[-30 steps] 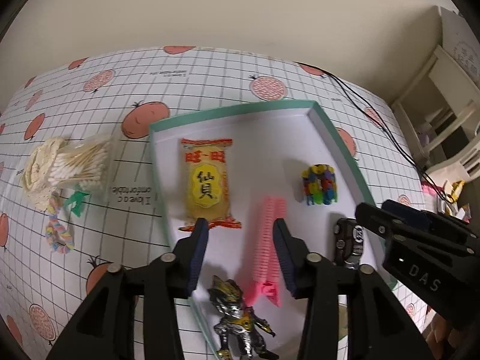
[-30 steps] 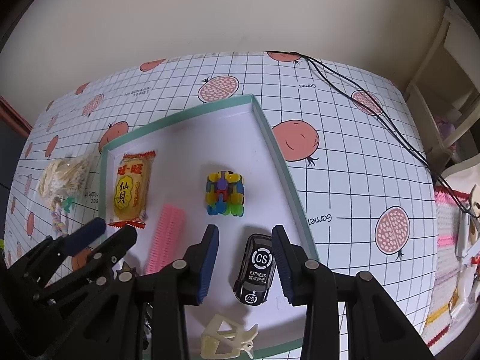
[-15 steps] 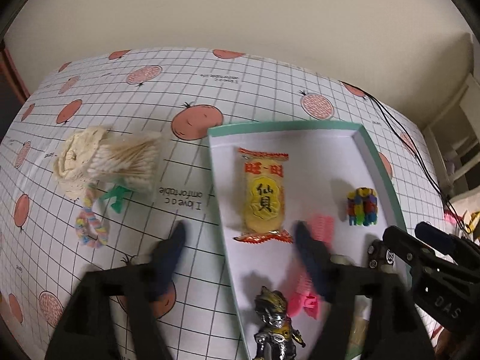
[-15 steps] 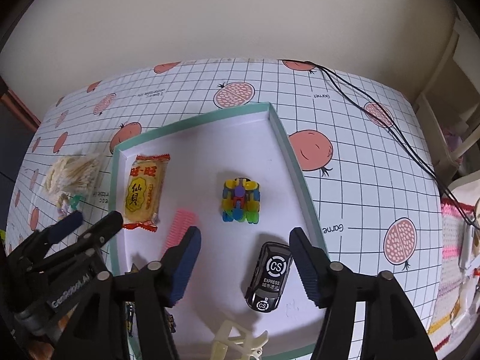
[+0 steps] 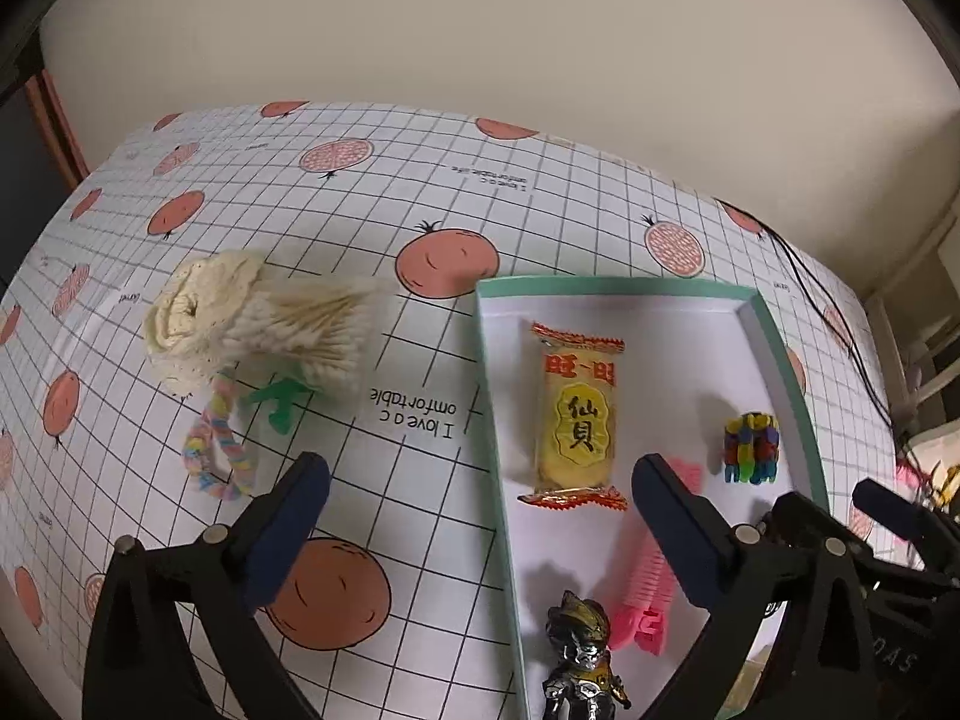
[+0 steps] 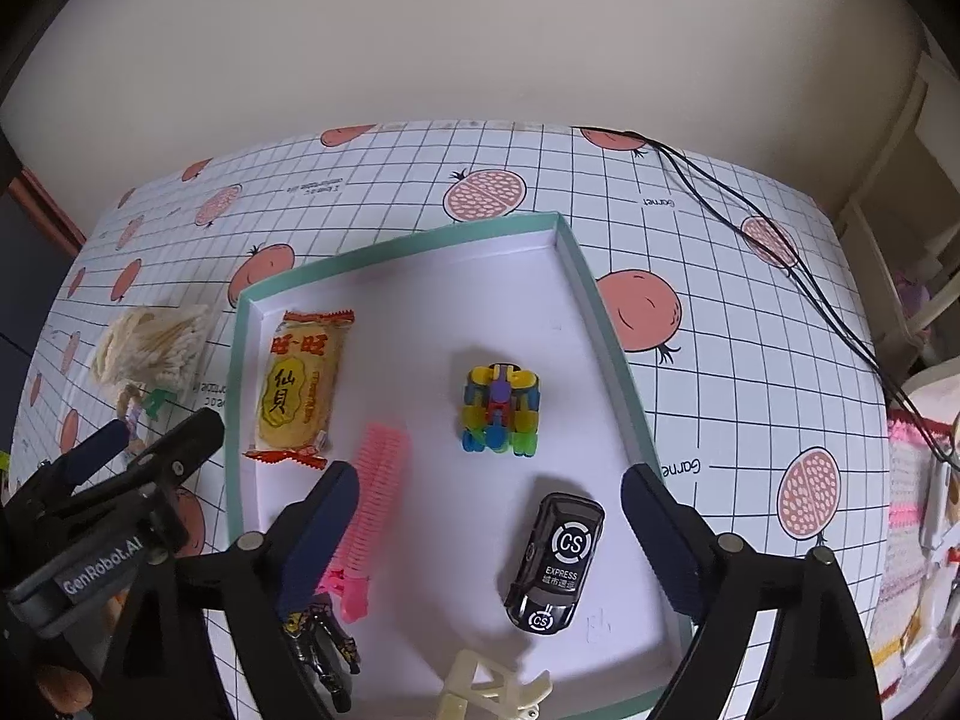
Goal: Organize objects
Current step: 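Move both open tools back toward the scrunchie and cotton swab box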
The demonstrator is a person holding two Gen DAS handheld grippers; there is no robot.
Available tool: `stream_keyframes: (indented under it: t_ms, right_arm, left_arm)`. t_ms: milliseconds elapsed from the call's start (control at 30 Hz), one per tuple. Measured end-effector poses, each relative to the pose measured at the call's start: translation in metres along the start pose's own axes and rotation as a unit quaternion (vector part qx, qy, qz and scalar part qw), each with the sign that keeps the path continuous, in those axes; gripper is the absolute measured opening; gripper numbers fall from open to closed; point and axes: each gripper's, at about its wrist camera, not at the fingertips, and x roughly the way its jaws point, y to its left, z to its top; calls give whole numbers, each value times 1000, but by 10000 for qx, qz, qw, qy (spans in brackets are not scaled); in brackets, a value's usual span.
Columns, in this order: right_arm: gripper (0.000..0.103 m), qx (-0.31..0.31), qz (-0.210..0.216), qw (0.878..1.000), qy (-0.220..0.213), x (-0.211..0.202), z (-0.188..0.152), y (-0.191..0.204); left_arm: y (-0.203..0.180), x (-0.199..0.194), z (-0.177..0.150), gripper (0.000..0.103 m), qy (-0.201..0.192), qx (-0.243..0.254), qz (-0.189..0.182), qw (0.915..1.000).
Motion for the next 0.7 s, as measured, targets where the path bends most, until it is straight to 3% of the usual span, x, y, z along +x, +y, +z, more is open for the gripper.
stream_keyframes:
  t_ms: [700]
  right_arm:
    - [103, 242, -103, 9996, -72, 1, 2, 0]
  left_arm:
    - [16, 0, 5, 101, -14, -210, 78, 9997]
